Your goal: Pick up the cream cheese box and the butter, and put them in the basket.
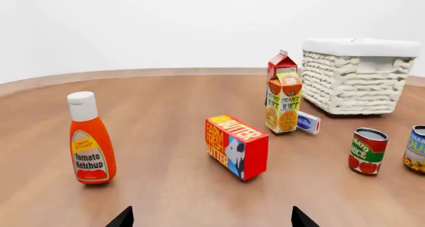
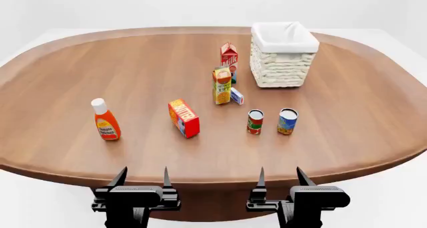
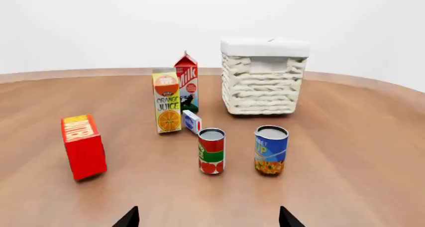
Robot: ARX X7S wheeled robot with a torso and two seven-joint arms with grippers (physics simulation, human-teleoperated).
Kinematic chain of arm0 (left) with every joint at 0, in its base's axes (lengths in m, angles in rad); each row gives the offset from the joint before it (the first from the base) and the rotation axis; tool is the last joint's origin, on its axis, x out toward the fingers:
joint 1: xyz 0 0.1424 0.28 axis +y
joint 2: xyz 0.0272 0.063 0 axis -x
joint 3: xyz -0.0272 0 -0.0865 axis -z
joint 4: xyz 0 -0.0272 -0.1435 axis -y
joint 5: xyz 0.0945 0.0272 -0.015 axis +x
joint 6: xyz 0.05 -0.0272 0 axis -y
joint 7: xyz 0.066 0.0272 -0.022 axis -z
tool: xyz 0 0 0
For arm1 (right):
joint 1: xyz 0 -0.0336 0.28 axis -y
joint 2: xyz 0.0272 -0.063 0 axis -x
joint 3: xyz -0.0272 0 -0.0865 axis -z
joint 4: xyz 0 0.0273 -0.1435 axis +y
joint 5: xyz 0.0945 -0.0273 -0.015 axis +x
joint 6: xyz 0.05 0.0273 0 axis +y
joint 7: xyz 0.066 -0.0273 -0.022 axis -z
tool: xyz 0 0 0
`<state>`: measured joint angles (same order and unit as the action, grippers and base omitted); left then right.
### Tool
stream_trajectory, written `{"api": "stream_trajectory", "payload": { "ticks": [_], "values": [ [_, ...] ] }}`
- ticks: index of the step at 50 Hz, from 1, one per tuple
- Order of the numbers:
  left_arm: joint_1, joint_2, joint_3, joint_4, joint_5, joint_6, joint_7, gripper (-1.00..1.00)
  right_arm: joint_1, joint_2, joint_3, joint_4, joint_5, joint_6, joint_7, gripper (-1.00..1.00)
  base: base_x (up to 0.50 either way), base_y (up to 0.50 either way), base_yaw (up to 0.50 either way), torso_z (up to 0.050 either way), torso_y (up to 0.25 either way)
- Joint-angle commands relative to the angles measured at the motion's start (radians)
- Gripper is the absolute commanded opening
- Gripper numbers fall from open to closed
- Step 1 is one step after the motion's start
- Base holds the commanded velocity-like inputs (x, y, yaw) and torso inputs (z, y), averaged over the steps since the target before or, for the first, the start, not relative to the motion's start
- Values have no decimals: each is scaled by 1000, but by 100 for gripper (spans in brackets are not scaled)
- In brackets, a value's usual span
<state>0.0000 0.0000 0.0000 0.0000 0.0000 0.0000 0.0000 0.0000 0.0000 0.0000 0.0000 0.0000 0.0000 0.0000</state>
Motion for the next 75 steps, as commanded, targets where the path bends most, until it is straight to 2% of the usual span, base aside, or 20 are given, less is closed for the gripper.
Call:
{"api": "stream_trajectory", "payload": {
  "ticks": [1, 15, 17, 18, 37, 40, 43, 45, 51, 56, 75],
  "values": [
    [3, -16, 17, -1, -18, 4, -17, 100, -5, 16, -21, 1, 14, -7, 20, 100, 0, 0, 0, 0, 0],
    [7, -55, 67, 4, -49, 6, -56, 100, -6, 50, -70, 1, 49, -4, 67, 100, 0, 0, 0, 0, 0],
    [6, -56, 68, 8, -50, -3, -61, 100, -7, 52, -72, -5, 51, 0, 70, 100, 0, 0, 0, 0, 0],
    [5, -19, 25, 7, -14, -6, -20, 100, -7, 18, -32, -3, 17, 1, 30, 100, 0, 0, 0, 0, 0],
    [0, -64, 70, 25, -57, -8, -73, 100, -7, 66, -80, -33, 69, 8, 71, 100, 0, 0, 0, 0, 0],
    [0, -81, 49, 108, -62, -24, -94, 100, 2, 81, -44, -128, 90, -8, 93, 100, 0, 0, 0, 0, 0],
    [5, -109, -41, 328, -72, -41, -154, 100, 10, 98, 21, -247, 132, -120, 105, 100, 0, 0, 0, 0, 0],
    [7, -115, -131, 450, -64, 1, -221, 100, 18, 103, 89, -342, 204, -227, 114, 100, 0, 0, 0, 0, 0],
    [36, -125, -244, 615, 36, 133, -327, 100, 40, 127, 207, -497, 224, -396, 151, 100, 0, 0, 0, 0, 0],
    [59, -117, -320, 674, 12, 225, -383, 100, 30, 114, 233, -505, 312, -542, 137, 100, 151, -16, 0, 0, 0],
    [91, -132, -310, 663, 20, 297, -408, 100, -13, 160, 169, -599, 269, -506, 122, 100, 500, -57, 0, 0, 0]
  ]
}}
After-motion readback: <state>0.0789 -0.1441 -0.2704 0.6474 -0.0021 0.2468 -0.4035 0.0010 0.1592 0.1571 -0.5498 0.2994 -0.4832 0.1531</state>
